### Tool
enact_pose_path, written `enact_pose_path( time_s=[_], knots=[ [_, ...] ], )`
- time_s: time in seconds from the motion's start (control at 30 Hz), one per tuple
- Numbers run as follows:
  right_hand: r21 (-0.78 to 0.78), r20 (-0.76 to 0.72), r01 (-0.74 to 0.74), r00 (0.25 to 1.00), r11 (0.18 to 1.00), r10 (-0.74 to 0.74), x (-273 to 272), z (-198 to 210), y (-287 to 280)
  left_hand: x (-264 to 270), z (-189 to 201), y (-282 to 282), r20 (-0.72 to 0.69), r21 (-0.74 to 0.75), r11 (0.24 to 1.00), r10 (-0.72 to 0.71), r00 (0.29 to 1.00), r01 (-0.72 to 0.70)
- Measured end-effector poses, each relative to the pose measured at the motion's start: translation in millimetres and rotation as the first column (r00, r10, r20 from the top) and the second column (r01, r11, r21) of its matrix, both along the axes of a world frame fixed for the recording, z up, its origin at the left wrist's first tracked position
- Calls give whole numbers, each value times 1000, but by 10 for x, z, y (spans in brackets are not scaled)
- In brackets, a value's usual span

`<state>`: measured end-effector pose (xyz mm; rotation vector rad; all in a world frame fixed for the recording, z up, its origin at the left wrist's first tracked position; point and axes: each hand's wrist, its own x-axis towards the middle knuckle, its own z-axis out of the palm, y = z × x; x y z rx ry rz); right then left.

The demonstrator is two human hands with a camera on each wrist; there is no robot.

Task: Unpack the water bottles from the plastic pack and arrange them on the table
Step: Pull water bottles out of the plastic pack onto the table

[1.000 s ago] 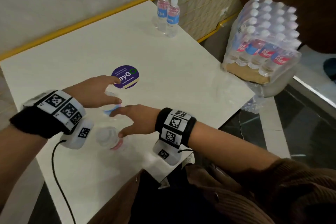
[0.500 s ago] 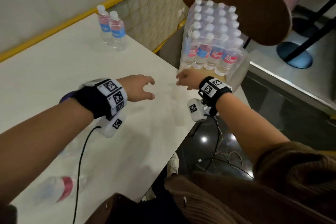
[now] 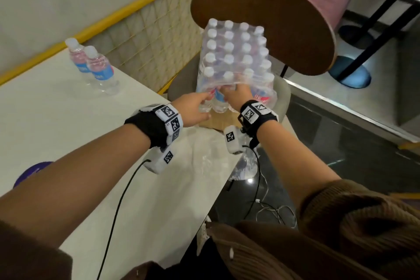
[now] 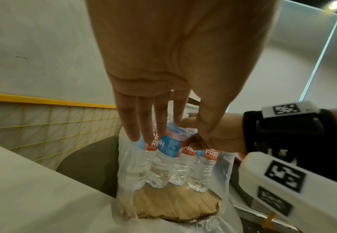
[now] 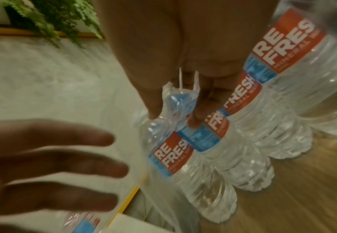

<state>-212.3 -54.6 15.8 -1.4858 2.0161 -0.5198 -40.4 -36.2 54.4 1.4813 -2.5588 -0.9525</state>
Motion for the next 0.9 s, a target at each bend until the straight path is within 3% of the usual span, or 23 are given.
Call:
enact_pose_path(
  time_s=[0.03, 0.13, 0.23, 0.33, 0.4, 0.53, 0.7, 0.83, 0.9],
  knots=[
    [-28, -80, -41, 996, 999, 39, -2, -17, 27, -31, -24, -13, -24, 14, 1000, 7, 1000, -7],
    [-212, 43, -62, 996, 975, 72, -11, -103, 237, -128, -119, -57, -142, 65, 998, 30, 989, -21],
    [-326, 115, -154, 973, 933, 201, -27, -121, 455, -252, -212, -46, -223, 115, 993, 45, 974, -20],
    [-236, 229, -231, 931, 944, 285, -88, -101, 538, -322, -205, -5, -223, 164, 986, 65, 973, -28],
    [-169, 265, -180, 938, 969, 221, -200, -130, 519, -309, -221, -7, -172, 178, 983, 84, 982, -53],
    [-188, 284, 173, 952, 967, -115, -438, -142, 334, -179, -275, -23, -143, 210, 966, 179, 973, -147],
    [-61, 434, 210, 886, 976, -164, -380, -13, 131, 19, -293, 32, -158, 239, 961, 177, 971, -137],
    [64, 285, 231, 928, 971, -240, -376, 35, 27, 189, -253, 98, -101, 253, 957, 169, 980, -139],
    [108, 70, 96, 992, 990, -104, -284, 98, 88, 362, -208, 148, -63, 255, 955, 174, 983, -152]
  ],
)
